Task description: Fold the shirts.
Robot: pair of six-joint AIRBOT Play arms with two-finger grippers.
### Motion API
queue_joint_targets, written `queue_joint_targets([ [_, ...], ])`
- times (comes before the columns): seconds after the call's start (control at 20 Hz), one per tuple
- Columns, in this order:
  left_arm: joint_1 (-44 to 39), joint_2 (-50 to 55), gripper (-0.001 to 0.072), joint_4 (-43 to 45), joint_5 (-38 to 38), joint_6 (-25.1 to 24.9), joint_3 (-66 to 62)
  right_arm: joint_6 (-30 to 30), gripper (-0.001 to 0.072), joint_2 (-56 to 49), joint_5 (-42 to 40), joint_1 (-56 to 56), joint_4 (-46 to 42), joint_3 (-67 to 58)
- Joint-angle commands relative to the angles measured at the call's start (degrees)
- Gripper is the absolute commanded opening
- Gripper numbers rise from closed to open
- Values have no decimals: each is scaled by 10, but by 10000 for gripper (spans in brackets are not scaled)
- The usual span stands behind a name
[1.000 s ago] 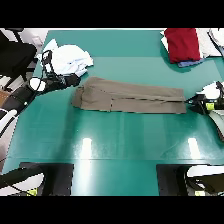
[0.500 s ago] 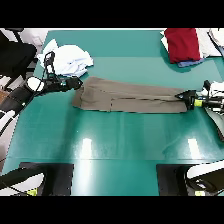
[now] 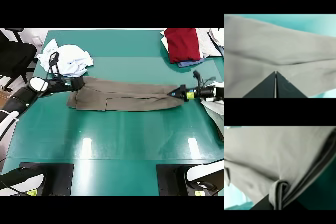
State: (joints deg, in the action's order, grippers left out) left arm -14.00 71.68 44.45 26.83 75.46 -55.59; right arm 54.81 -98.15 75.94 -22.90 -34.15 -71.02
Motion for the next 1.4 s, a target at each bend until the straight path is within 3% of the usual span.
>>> queue_joint_targets([
  [0.0, -82, 36, 27, -64, -68, -40, -7, 30, 23, 48, 19, 43, -67, -37],
  [0.25, -208, 214, 27, -72, -59, -59, -149, 48, 23, 76, 69, 70, -137, -93],
  [0.45, -238, 322, 25, -72, -38, -69, -282, 58, 23, 113, 82, 68, -205, -125],
  [0.85, -269, 406, 26, -102, -15, -69, -364, 58, 23, 167, 89, 71, -214, -202],
  [1.35, -290, 494, 25, -123, -60, -52, -470, 98, 23, 164, 93, 169, -215, -200],
])
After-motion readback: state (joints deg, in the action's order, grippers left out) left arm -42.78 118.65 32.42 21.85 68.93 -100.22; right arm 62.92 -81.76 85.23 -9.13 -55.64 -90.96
